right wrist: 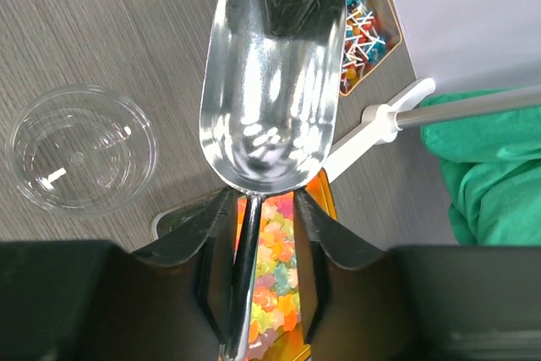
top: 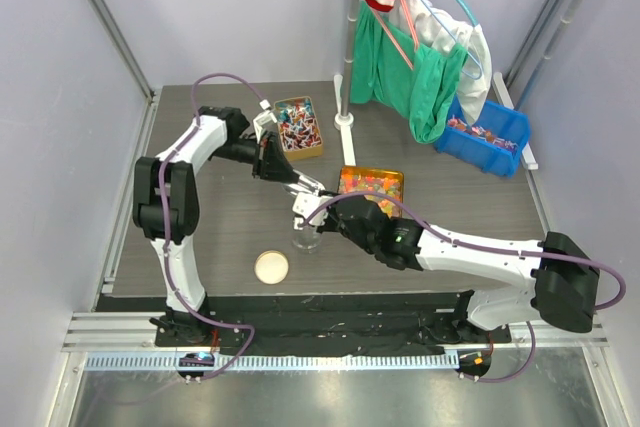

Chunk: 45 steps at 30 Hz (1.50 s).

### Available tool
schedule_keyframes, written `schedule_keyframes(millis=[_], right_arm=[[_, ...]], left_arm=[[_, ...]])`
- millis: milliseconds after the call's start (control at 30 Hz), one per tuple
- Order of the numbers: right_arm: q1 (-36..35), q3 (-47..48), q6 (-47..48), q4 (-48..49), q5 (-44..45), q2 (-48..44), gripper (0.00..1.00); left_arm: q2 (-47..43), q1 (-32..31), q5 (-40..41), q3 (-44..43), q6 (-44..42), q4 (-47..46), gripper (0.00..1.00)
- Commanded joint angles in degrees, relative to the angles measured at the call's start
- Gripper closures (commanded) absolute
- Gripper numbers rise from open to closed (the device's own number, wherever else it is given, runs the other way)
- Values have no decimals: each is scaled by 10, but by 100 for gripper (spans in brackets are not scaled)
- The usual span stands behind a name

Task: Pack the candies
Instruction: Adjust the spatula.

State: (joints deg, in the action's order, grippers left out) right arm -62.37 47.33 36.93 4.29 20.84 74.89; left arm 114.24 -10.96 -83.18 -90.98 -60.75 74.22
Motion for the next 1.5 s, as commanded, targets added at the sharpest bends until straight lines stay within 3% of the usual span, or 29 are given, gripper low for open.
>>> schedule_keyframes(millis=[0, 67, 200, 700, 767, 800, 900, 1000, 1033, 1067, 1167, 1200, 1233, 1467], right_arm=[[11, 8, -6, 63, 3, -7, 70], [11, 7, -7, 63, 5, -7, 76], [11, 7, -6, 65, 8, -7, 96], [11, -4, -2, 74, 1, -20, 99], [11, -4, -2, 72, 3, -24, 99], [11, -4, -1, 72, 3, -24, 99], [11, -4, 0, 69, 1, -27, 99], [11, -4, 2, 60, -4, -33, 99], [11, -5, 2, 58, -3, -34, 99], [11, -5, 3, 56, -4, -36, 99], [11, -6, 4, 54, -3, -41, 99], [12, -6, 5, 54, -1, -42, 99], [12, -6, 7, 54, 4, -42, 99], [24, -7, 19, 55, 25, -43, 99]], left_arm=[[-42, -9, -23, 5, -22, 145, 100], [-48, -9, -26, 9, -22, 143, 100], [-56, -10, -27, 13, -21, 141, 100], [-71, -10, -16, 20, 9, 97, 98], [-74, -10, -5, 21, 44, 75, 91], [-77, -10, -1, 23, 55, 51, 80], [-96, -10, 13, 46, 119, -3, 59], [-132, -9, 46, 90, 248, -128, 45], [-144, -10, 56, 105, 287, -224, 41], [-173, -9, 82, 126, 375, -271, 36], [-229, -9, 137, 195, 505, -447, 17], [-238, -10, 153, 204, 517, -466, 5], [-246, -10, 172, 202, 526, -476, 0], [-284, -1, 332, 204, 573, -546, 0]])
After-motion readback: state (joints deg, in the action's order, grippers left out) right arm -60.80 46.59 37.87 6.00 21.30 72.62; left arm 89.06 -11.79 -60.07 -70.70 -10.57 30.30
